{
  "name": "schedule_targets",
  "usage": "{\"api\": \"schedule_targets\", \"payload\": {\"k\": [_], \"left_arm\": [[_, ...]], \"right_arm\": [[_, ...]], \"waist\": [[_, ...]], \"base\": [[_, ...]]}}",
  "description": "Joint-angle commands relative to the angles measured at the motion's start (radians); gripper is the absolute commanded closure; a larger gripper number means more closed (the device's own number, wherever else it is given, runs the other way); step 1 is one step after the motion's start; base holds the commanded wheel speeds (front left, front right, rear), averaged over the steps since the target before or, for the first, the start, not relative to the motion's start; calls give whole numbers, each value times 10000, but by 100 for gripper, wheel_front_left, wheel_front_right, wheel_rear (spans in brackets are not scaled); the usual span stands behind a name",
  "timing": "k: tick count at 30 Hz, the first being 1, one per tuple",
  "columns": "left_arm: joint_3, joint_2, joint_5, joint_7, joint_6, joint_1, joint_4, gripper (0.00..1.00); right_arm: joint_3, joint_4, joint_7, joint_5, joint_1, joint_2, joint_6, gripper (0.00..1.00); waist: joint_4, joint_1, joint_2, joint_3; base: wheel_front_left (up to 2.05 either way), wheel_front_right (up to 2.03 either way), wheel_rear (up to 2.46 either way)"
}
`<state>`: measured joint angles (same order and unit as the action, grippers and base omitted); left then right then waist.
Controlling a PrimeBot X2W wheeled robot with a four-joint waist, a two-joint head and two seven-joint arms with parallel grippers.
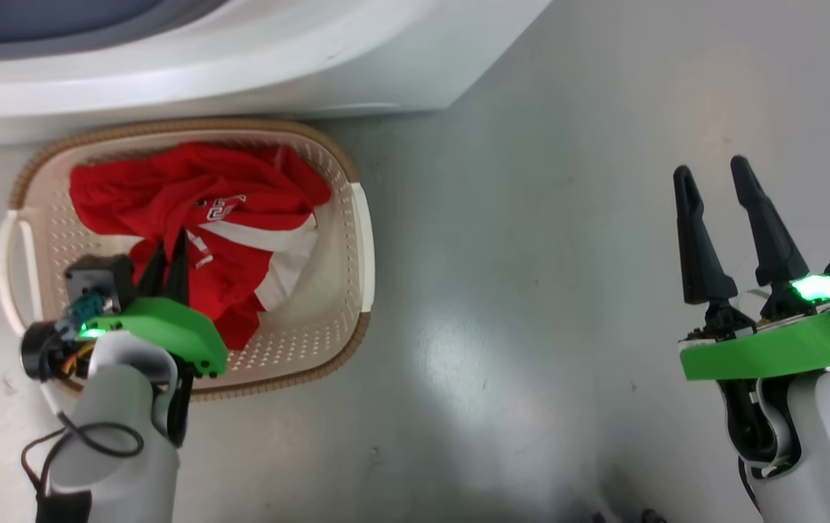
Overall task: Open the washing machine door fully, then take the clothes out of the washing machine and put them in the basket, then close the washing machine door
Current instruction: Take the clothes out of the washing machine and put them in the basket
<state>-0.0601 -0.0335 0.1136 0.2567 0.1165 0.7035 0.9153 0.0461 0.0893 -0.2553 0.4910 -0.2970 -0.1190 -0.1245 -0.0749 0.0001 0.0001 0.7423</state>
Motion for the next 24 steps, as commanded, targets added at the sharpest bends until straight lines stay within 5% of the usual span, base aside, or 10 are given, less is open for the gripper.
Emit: {"api": "schedule_targets", "payload": {"k": [1, 19, 20, 22, 24], "left_arm": [[-225, -329, -125, 51, 65, -178, -44, 100], [-183, -442, -208, 51, 67, 953, 1711, 100], [-188, -443, -201, 51, 68, 966, 1727, 95], [-214, -441, -178, 51, 69, 967, 1697, 58], [-245, -434, -157, 51, 67, 910, 1637, 6]], "right_arm": [[197, -257, -65, 14, 104, 12, -62, 0], [250, -314, -65, -2, -195, 18, -62, 0], [244, -305, -65, -2, -196, 16, -62, 0], [222, -273, -65, -3, -190, 7, -62, 0], [196, -236, -65, -15, -171, -1, -62, 0]], "waist": [[-92, -1, -1, 247], [-138, -1, -1, 814], [-134, -1, -1, 804], [-113, -1, -1, 750], [-84, -1, -1, 634]], "base": [[0, 0, 0], [0, 0, 0], [0, 0, 0], [0, 0, 0], [0, 0, 0]]}}
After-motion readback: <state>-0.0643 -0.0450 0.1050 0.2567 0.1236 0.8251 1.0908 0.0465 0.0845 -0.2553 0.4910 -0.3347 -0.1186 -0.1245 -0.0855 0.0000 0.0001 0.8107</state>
